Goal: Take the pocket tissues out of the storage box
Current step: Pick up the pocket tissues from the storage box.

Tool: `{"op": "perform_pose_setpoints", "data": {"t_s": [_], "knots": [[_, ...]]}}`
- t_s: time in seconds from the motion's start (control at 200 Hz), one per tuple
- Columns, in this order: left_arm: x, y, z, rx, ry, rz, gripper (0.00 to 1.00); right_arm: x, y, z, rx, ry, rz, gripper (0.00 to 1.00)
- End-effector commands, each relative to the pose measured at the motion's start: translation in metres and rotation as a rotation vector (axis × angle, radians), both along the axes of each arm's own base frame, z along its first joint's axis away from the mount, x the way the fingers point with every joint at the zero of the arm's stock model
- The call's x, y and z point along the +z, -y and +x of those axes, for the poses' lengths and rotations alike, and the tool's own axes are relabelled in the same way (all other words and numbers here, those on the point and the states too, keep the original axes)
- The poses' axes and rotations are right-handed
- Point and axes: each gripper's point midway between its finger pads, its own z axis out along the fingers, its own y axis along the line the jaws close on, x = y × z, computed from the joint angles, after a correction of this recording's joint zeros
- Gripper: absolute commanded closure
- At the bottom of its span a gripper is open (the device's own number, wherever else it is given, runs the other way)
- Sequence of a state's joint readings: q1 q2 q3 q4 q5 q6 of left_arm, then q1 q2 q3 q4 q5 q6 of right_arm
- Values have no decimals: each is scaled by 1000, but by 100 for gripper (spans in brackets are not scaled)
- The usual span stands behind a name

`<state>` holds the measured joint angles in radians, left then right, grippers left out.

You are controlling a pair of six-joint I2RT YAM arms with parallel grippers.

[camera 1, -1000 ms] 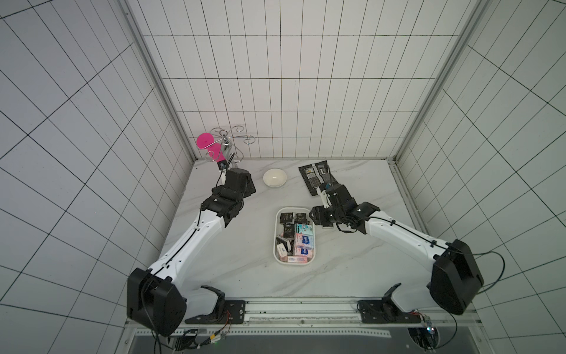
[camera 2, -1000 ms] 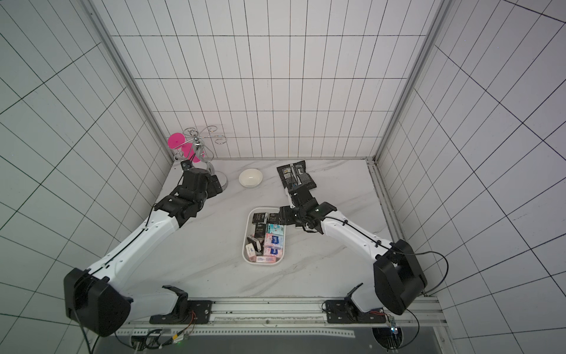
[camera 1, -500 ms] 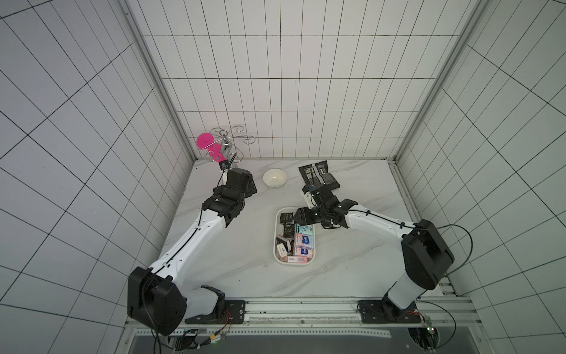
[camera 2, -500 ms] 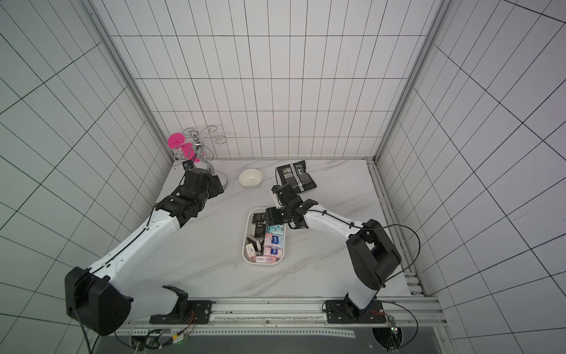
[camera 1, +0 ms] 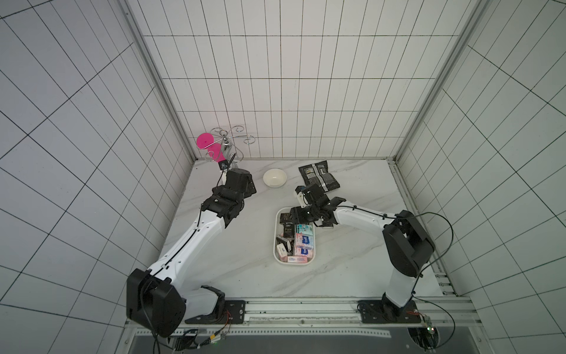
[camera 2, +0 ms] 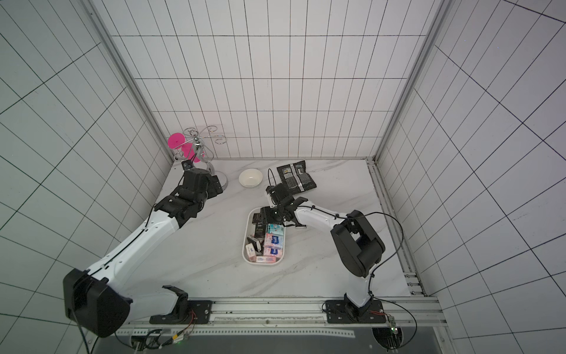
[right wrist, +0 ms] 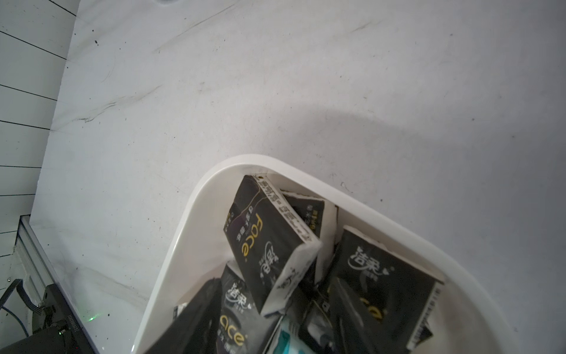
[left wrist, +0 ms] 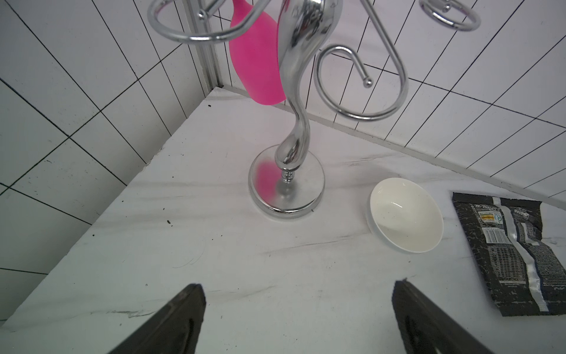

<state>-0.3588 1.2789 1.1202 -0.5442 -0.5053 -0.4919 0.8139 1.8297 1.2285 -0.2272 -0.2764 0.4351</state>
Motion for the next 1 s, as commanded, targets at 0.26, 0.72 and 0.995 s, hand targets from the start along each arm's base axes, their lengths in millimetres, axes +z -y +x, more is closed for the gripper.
{"op": "perform_pose_setpoints", "data": {"t_s": [0.26,0.72,0.995], "knots": [[28,-5,-6,3,52,22,1,1,-20,11,4,0,21,44],[26,-5,-7,3,49,16,1,-2,-24,7,14,-13,32,63],[28,-6,-9,5,54,17,1,-5,-25,6,16,-16,29,73]]}}
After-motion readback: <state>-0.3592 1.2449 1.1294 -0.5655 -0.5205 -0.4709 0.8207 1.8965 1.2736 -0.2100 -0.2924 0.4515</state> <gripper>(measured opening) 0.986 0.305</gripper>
